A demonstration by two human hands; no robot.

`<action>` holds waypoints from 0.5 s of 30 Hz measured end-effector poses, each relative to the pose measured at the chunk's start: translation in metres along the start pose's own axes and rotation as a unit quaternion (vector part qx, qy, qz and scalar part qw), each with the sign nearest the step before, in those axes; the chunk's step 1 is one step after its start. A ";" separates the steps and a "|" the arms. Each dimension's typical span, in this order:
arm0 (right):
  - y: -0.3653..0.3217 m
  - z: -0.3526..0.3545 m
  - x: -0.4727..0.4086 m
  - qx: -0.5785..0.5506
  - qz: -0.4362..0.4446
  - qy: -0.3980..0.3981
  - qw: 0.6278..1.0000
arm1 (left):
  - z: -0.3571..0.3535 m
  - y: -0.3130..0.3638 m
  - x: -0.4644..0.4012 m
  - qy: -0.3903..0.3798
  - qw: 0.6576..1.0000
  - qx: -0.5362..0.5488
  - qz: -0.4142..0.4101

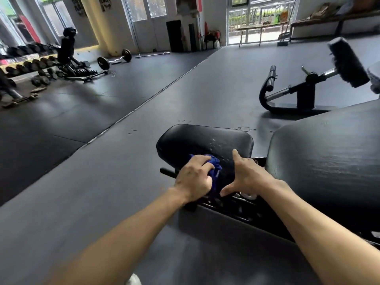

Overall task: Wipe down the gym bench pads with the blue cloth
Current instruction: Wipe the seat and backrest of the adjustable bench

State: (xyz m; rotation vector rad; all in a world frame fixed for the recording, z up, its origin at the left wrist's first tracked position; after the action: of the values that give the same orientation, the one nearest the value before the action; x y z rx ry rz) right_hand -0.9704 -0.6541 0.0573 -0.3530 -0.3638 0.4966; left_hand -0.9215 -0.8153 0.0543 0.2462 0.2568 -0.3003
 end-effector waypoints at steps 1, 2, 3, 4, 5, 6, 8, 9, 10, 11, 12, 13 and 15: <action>0.002 0.000 -0.001 0.000 -0.003 -0.006 1.000 | -0.004 0.013 0.001 0.006 1.000 0.017 -0.022; 0.004 0.000 -0.002 -0.003 -0.004 -0.009 1.000 | -0.008 0.024 0.000 0.002 0.999 0.032 -0.039; 0.006 0.001 -0.004 -0.004 -0.004 -0.011 1.000 | -0.013 0.031 -0.001 -0.002 0.998 0.042 -0.055; 0.007 0.002 -0.004 -0.003 -0.002 -0.010 1.000 | -0.018 0.036 -0.003 -0.002 0.996 0.046 -0.071; 0.008 0.003 -0.005 0.001 -0.004 -0.007 1.000 | -0.021 0.038 -0.005 -0.002 0.995 0.048 -0.088; 0.008 0.003 -0.005 0.003 -0.008 -0.004 1.000 | -0.024 0.038 -0.007 -0.005 0.993 0.055 -0.106; 0.009 0.001 -0.006 -0.006 -0.018 -0.003 1.000 | -0.028 0.032 -0.008 -0.024 0.988 0.081 -0.129; 0.009 0.000 -0.006 -0.012 -0.025 -0.005 1.000 | -0.027 0.025 -0.008 -0.033 0.987 0.088 -0.131; 0.008 -0.001 -0.006 -0.016 -0.030 -0.005 0.999 | -0.024 0.017 -0.007 -0.039 0.987 0.086 -0.131; 0.006 -0.001 -0.005 -0.019 -0.037 -0.003 0.999 | -0.020 0.007 -0.006 -0.043 0.988 0.073 -0.127; 0.003 0.000 -0.003 -0.022 -0.044 0.000 0.999 | -0.016 -0.004 -0.004 -0.046 0.990 0.050 -0.123; -0.001 0.001 -0.001 -0.029 -0.051 0.002 0.998 | -0.012 -0.019 -0.003 -0.044 0.992 0.024 -0.116; -0.008 -0.001 0.006 -0.026 -0.069 0.006 0.997 | 0.000 -0.052 -0.003 -0.045 0.996 -0.027 -0.077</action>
State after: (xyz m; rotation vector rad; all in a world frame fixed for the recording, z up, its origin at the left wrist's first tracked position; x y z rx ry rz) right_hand -0.9621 -0.6579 0.0616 -0.3776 -0.3863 0.3496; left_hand -0.9412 -0.8630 0.0446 0.1591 0.1944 -0.4562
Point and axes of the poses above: each hand's wrist, its own x-axis away from the middle knuckle, its own z-axis out of the back of the hand, y = z × x, the point moved 5 cm from there along -x, towards the middle knuckle, and after that the axes turned 11 degrees about -y, right-handed, at the moved point
